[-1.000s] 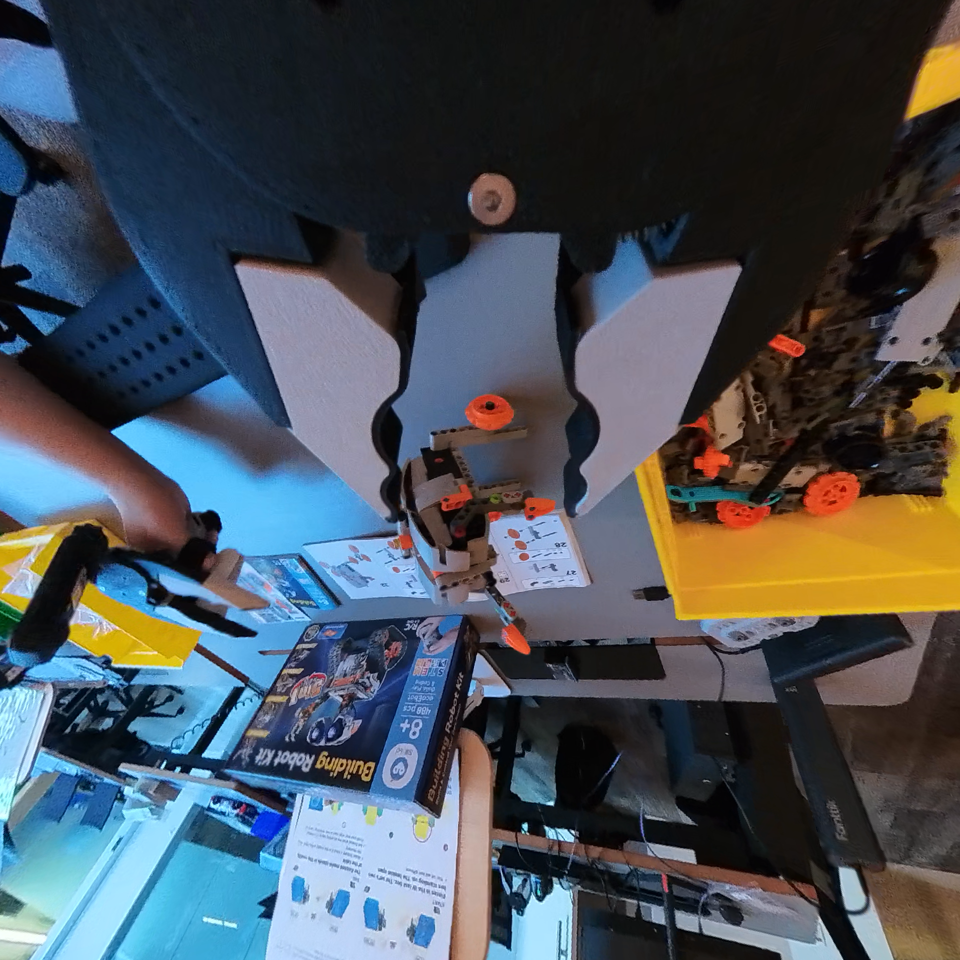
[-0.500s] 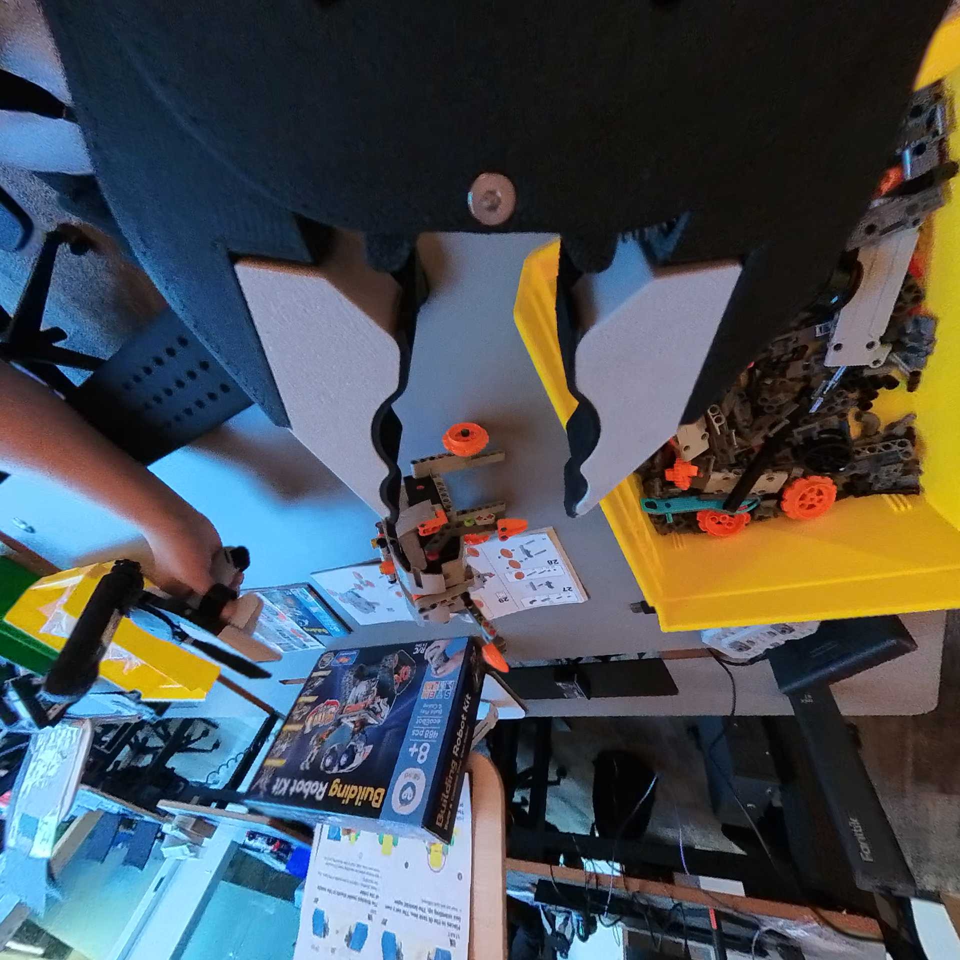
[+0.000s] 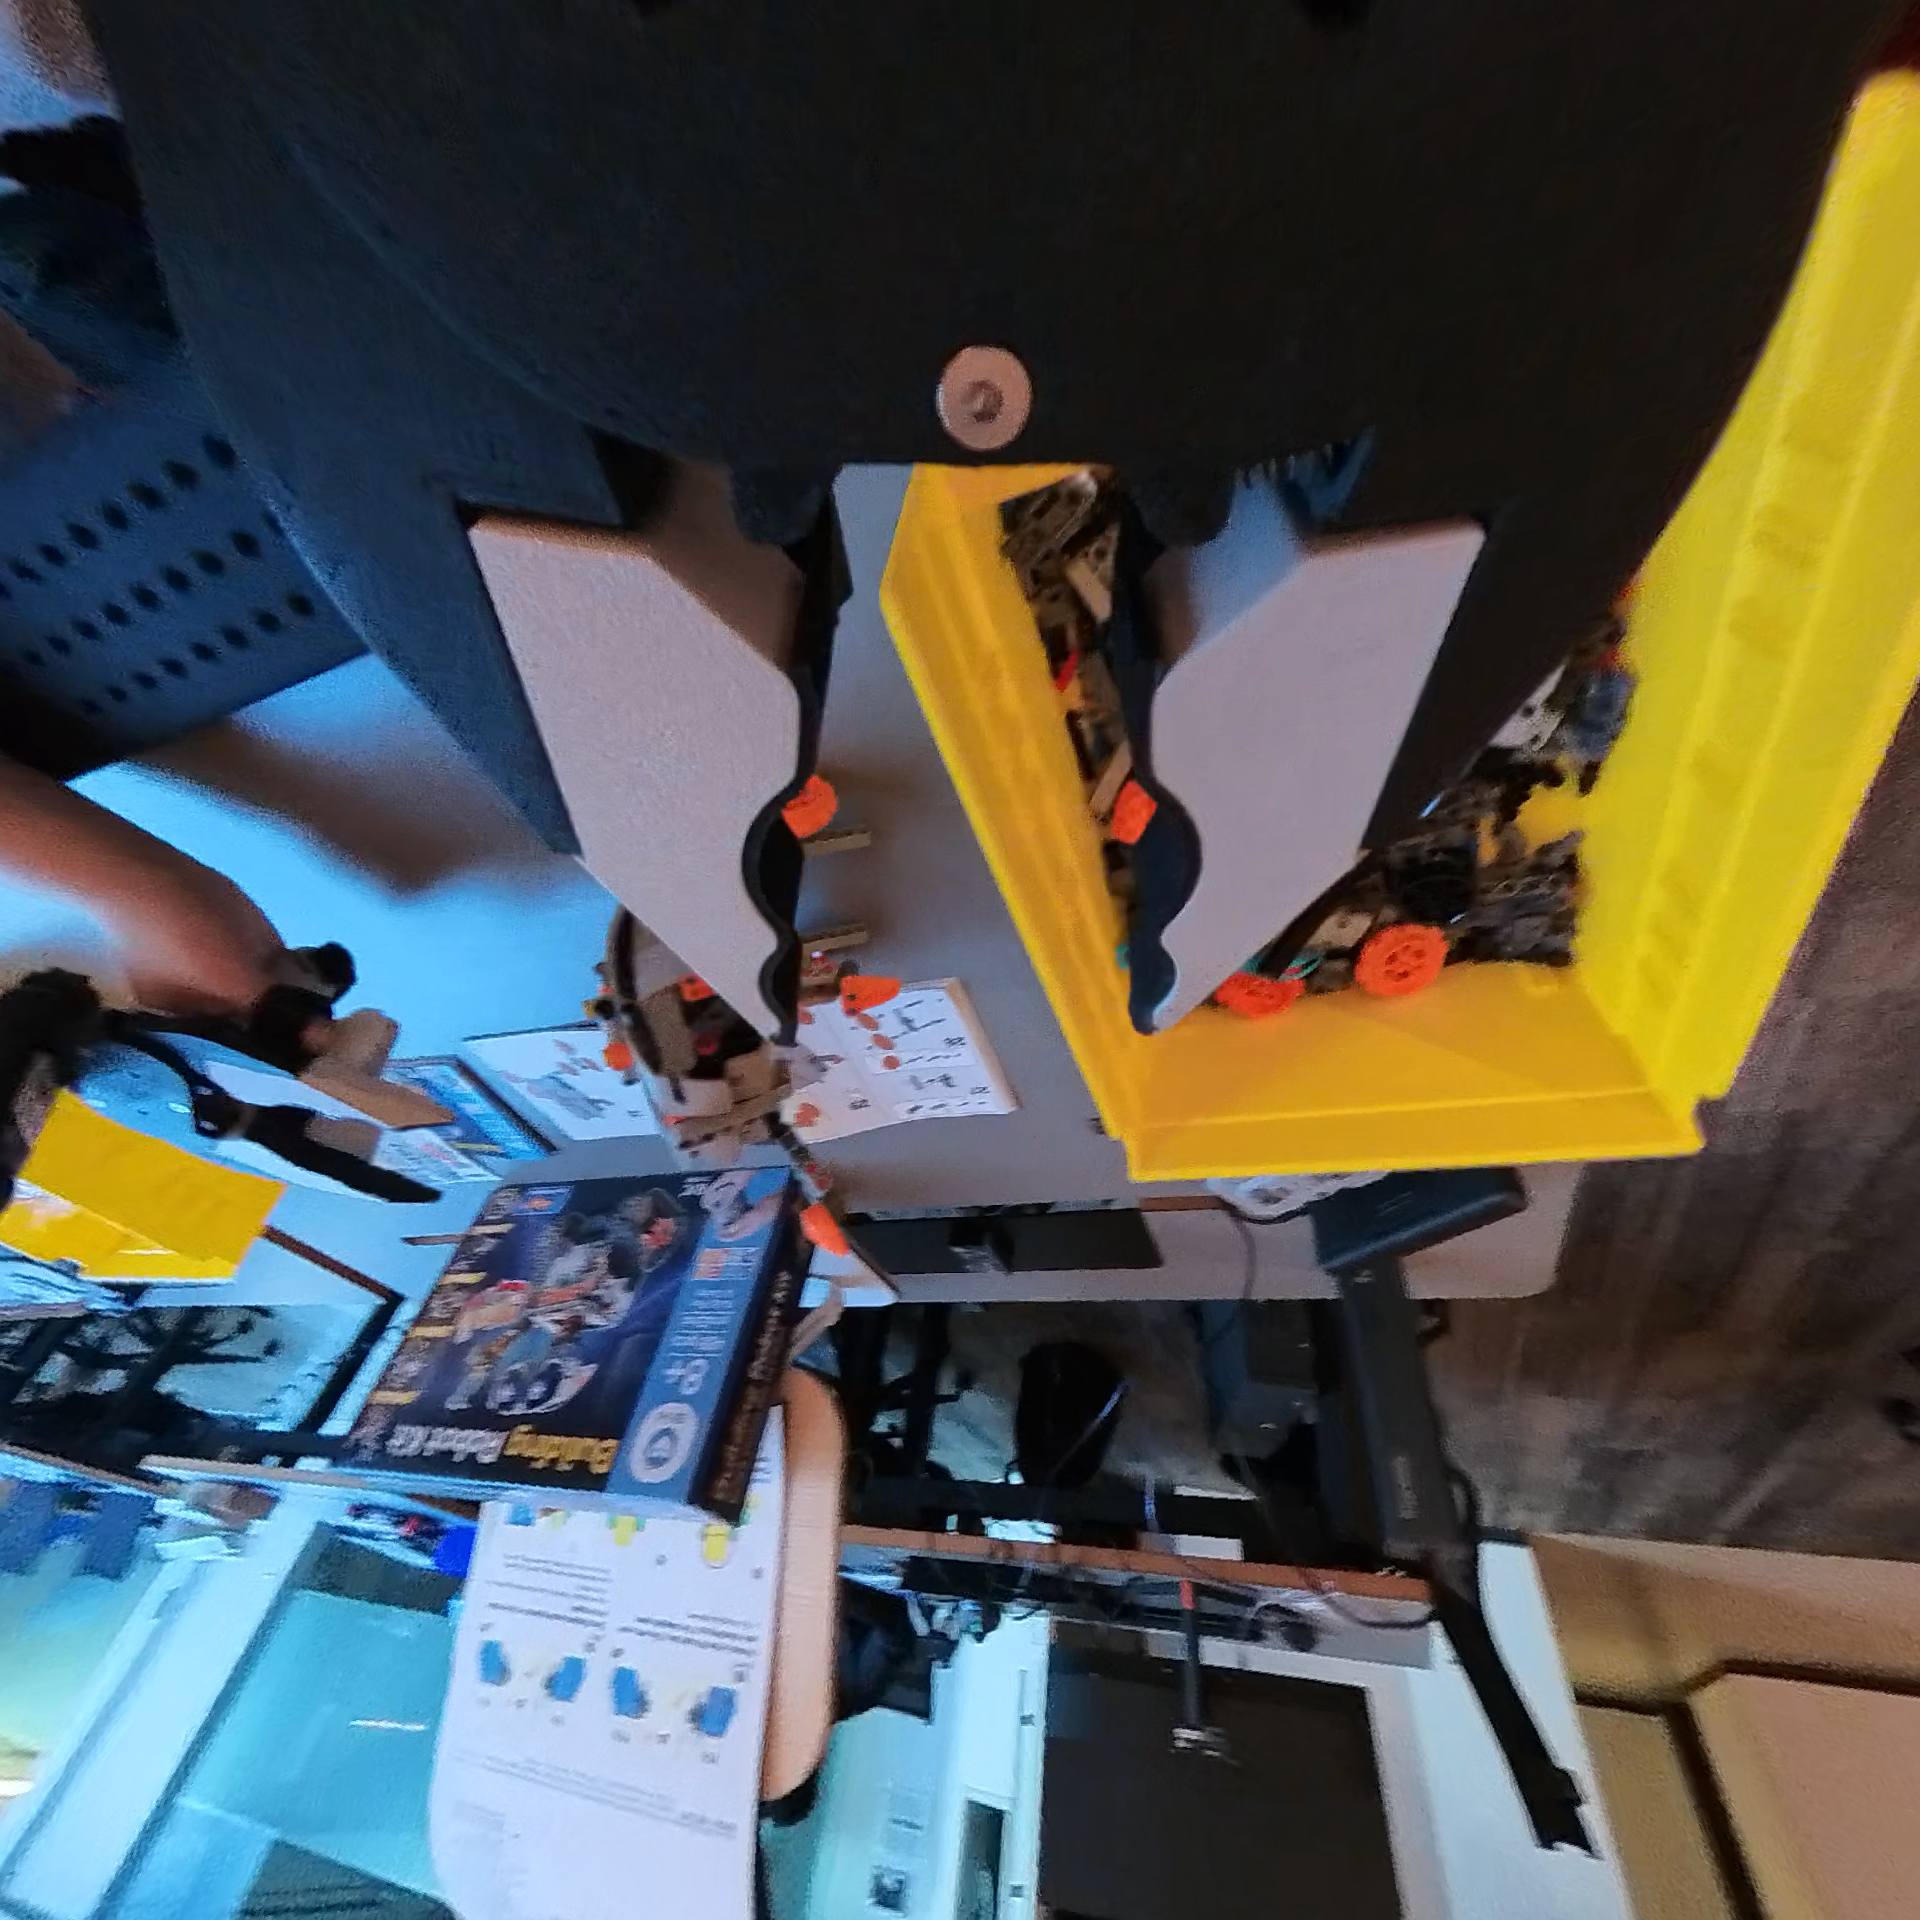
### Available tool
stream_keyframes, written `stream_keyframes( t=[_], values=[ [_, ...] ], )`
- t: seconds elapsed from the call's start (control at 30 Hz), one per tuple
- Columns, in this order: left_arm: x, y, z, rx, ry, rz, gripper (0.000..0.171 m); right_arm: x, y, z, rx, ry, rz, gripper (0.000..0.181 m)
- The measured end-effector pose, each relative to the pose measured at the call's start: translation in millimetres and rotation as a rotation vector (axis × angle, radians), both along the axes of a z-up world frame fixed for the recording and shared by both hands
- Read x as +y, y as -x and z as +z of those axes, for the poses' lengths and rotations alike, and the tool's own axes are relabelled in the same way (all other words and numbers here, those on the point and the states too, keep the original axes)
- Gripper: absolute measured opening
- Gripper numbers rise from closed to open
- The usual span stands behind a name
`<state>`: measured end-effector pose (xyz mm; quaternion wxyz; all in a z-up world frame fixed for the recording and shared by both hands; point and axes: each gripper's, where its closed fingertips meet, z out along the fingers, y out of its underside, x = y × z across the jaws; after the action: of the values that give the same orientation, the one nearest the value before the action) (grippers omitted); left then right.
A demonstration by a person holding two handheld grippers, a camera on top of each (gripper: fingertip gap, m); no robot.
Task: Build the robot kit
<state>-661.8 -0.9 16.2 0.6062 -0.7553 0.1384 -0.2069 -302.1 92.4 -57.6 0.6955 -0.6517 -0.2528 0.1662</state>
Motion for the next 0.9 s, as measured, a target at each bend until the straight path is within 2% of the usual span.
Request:
stream_keyframes(
  t=[0.07, 0.13, 0.23, 0.4, 0.5, 0.6, 0.7, 0.8, 0.9],
  values=[
    [-4.8, 9.5, -7.0, -0.010, 0.019, 0.042, 0.062, -5.3, 11.1, -2.4, -0.002, 0.010, 0.068, 0.068],
    [-9.0, 17.8, -12.6, -0.022, 0.026, 0.081, 0.062, -6.4, 11.2, -8.0, 0.008, 0.046, 0.076, 0.062],
    [-8.3, 25.9, -14.7, -0.038, 0.014, 0.138, 0.062, -7.4, 3.9, -16.1, 0.080, 0.137, 0.090, 0.062],
    [7.3, 24.8, 5.8, -0.022, 0.000, 0.135, 0.062, -13.2, -10.6, -12.2, 0.246, 0.246, 0.109, 0.063],
    [21.8, 30.4, 14.7, 0.057, 0.033, 0.119, 0.060, -19.8, -8.7, -12.2, 0.247, 0.264, 0.132, 0.061],
    [39.4, 44.6, -0.3, 0.214, 0.154, 0.084, 0.049, -22.0, -3.8, -13.1, 0.187, 0.244, 0.134, 0.061],
    [49.8, 57.5, -27.1, 0.318, 0.366, -0.001, 0.042, -25.0, 2.2, -13.4, 0.151, 0.227, 0.155, 0.061],
    [60.0, 64.0, -40.3, 0.330, 0.470, -0.106, 0.042, -29.0, 10.3, -15.5, 0.154, 0.244, 0.205, 0.061],
    [76.3, 76.8, -58.2, 0.298, 0.552, -0.124, 0.042, -33.5, 19.5, -16.1, 0.159, 0.248, 0.261, 0.060]
  ],
)
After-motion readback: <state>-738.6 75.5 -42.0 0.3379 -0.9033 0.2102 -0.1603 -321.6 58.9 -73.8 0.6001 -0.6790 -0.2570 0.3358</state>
